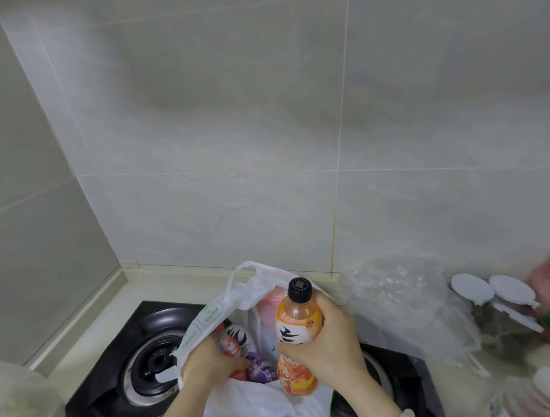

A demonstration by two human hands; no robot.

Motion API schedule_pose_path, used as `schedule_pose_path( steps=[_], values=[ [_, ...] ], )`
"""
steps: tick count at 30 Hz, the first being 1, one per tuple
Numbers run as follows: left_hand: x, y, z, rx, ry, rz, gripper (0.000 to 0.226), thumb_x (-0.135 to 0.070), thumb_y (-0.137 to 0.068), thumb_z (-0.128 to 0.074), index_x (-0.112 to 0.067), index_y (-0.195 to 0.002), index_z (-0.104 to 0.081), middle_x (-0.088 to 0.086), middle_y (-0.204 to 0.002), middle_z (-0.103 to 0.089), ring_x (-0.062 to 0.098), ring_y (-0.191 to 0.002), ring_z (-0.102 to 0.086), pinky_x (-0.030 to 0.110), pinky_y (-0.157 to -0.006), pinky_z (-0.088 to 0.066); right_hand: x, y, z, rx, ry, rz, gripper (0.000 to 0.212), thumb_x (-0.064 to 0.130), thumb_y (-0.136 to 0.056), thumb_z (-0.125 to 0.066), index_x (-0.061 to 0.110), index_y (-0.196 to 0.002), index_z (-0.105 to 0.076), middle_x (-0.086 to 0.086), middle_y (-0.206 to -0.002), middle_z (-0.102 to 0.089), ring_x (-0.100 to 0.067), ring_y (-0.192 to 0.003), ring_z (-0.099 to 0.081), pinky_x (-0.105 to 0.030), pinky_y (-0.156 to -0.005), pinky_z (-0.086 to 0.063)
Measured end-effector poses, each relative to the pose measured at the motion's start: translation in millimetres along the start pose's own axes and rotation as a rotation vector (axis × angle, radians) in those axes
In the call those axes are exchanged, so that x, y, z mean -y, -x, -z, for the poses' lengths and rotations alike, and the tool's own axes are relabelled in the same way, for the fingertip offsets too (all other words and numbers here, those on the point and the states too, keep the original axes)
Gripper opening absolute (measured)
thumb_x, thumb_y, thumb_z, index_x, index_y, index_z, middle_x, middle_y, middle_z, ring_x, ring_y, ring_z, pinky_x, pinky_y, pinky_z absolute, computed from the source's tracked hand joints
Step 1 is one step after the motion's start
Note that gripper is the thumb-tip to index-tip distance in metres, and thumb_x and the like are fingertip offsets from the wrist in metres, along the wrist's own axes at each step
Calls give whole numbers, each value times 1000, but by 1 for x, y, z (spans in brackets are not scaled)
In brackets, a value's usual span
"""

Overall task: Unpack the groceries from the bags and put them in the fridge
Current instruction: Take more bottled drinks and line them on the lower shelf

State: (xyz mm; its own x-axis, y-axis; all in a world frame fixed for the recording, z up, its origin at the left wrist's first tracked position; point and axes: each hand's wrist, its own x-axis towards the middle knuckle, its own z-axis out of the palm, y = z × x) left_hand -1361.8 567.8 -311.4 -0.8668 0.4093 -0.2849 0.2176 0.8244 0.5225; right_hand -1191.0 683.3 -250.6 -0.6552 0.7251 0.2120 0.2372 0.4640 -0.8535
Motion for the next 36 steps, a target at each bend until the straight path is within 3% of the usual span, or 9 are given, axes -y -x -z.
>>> schedule_pose_path(
  steps=[5,11,15,19,25,31,36],
  values=[
    [-4,7,-1,-89,-55,-61,79,-54,-51,-80,-28,-121,-56,-3,-113,-63,19,-109,-58,25,-84,-46,3,2,3,0,11,-3,84,39,-46,-88,43,-121,-50,18,-106,-62,-6,-102,-58,-26,-90,-49],
    [-8,17,0,-141,-43,-156,93,-53,-49,-82,-15,-124,-43,1,-118,-58,20,-110,-56,27,-87,-46,6,4,2,3,-11,16,86,37,-47,-88,44,-122,-48,18,-111,-59,-7,-107,-56,-30,-93,-49],
    [-12,26,4,-135,-54,-235,84,-48,-53,-82,-16,-116,-38,-5,-111,-53,16,-104,-56,26,-82,-46,9,7,1,13,-16,17,84,37,-45,-88,45,-118,-49,17,-108,-61,-7,-105,-57,-32,-91,-50],
    [-16,39,14,-235,-45,-302,69,-47,-54,-79,-19,-101,-37,-7,-99,-53,18,-98,-58,26,-74,-44,16,11,2,14,-1,29,85,34,-46,-89,40,-121,-50,16,-109,-60,-7,-104,-57,-30,-91,-49],
    [-28,57,35,-322,139,-363,64,-49,-51,-78,-23,-89,-33,-9,-86,-52,21,-82,-60,37,-71,-51,26,14,7,21,3,31,76,32,-45,-90,34,-114,-57,16,-102,-64,-6,-96,-62,-25,-83,-52],
    [-52,79,56,-415,299,-467,61,-32,-57,-84,-19,-94,-37,-7,-88,-49,19,-81,-57,36,-70,-51,35,14,16,12,9,55,73,31,-45,-89,39,-109,-56,17,-102,-64,-5,-95,-61,-26,-84,-52],
    [-73,99,83,-518,413,-557,64,-33,-55,-86,-24,-97,-39,-5,-95,-58,13,-81,-60,27,-66,-48,54,6,29,-16,15,58,65,34,-44,-87,35,-102,-59,14,-92,-67,-8,-86,-64,-30,-76,-55]
  ],
)
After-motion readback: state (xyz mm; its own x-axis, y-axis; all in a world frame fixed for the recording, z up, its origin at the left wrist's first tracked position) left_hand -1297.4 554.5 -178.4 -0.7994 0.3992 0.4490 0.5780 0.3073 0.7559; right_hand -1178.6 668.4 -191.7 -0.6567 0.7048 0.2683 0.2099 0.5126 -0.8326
